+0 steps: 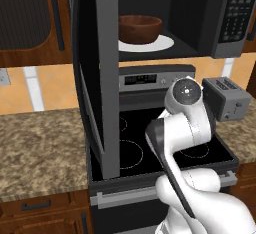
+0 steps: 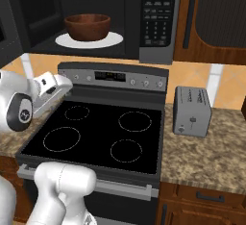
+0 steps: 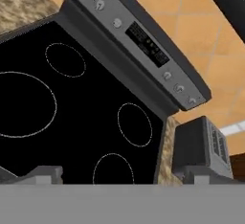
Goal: Open the microwave, place the bowl with waffle inside the microwave, then close the microwave door and turn it on.
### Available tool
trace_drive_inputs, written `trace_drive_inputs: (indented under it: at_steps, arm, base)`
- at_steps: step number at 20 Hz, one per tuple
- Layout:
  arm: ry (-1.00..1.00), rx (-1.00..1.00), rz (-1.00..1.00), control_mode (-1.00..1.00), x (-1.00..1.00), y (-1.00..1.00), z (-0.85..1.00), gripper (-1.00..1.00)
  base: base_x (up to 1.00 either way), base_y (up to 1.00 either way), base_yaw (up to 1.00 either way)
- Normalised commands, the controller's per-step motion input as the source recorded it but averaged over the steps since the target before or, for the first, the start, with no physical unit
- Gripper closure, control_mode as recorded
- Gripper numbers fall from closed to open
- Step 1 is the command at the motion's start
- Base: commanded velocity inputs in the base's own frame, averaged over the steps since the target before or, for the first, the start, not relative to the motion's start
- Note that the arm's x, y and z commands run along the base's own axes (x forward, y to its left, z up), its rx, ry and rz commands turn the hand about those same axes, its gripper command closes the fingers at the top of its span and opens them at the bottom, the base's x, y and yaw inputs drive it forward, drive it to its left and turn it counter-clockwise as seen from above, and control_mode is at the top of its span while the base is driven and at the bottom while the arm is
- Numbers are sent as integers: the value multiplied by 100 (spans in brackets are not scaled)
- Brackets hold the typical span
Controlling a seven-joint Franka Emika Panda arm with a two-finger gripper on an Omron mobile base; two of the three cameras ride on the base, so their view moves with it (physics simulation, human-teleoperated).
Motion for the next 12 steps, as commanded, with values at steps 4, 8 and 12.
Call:
trace_drive_inputs:
  at_steps: [4,8,12]
  arm:
    - [-8,-48,-10,-100,3,37,-45,-100]
    - [-18,-38,-10,-100,0,64,-32,-100]
    - [-19,-44,-9,-100,0,87,-16,-100]
  base:
    - [0,0,0]
    - [0,0,0]
    - [0,0,0]
